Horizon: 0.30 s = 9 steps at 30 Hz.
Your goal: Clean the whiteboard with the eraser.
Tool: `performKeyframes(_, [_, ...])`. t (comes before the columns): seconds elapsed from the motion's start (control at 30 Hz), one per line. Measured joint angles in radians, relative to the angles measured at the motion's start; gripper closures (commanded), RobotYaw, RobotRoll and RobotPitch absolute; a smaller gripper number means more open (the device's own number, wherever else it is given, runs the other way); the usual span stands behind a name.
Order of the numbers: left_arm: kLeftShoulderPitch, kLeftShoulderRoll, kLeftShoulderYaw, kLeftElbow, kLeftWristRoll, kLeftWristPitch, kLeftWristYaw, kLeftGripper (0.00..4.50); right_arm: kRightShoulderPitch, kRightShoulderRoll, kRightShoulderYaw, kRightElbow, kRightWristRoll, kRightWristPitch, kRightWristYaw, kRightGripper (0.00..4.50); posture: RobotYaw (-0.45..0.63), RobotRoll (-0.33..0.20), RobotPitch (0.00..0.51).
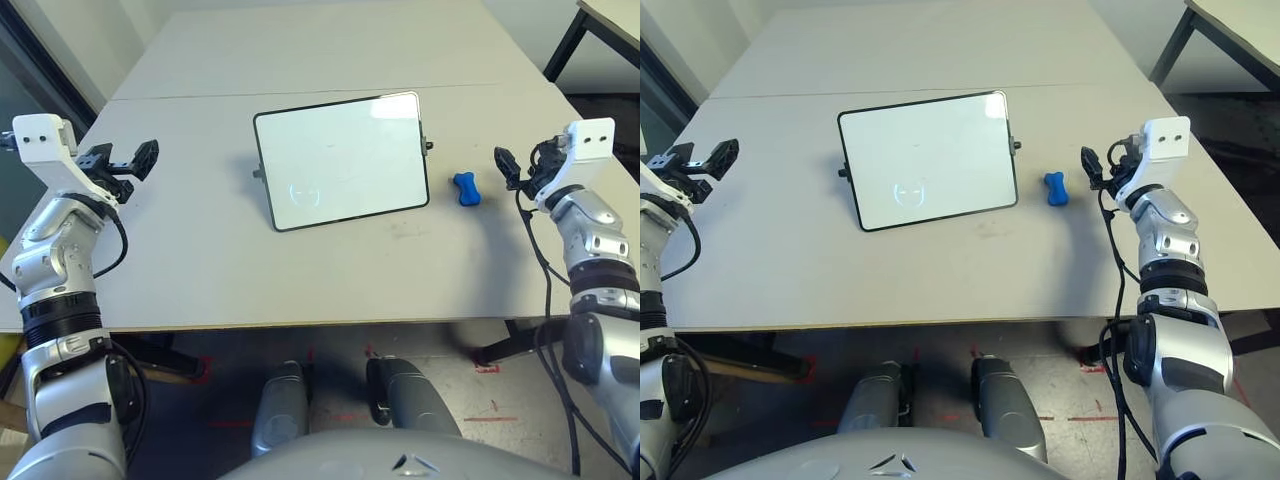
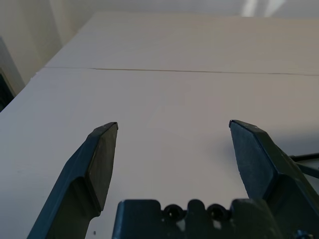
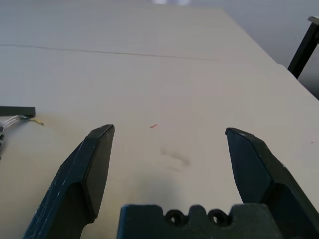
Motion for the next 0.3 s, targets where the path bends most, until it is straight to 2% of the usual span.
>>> performKeyframes(0.3, [-0.034,0.004,-0.003,0.087,0.012,-0.056,0.000,0.00,0.002,0.000,0.000,-0.003,0.021,-0.002,-0.002,0.01,-0.05,0.000,0.071])
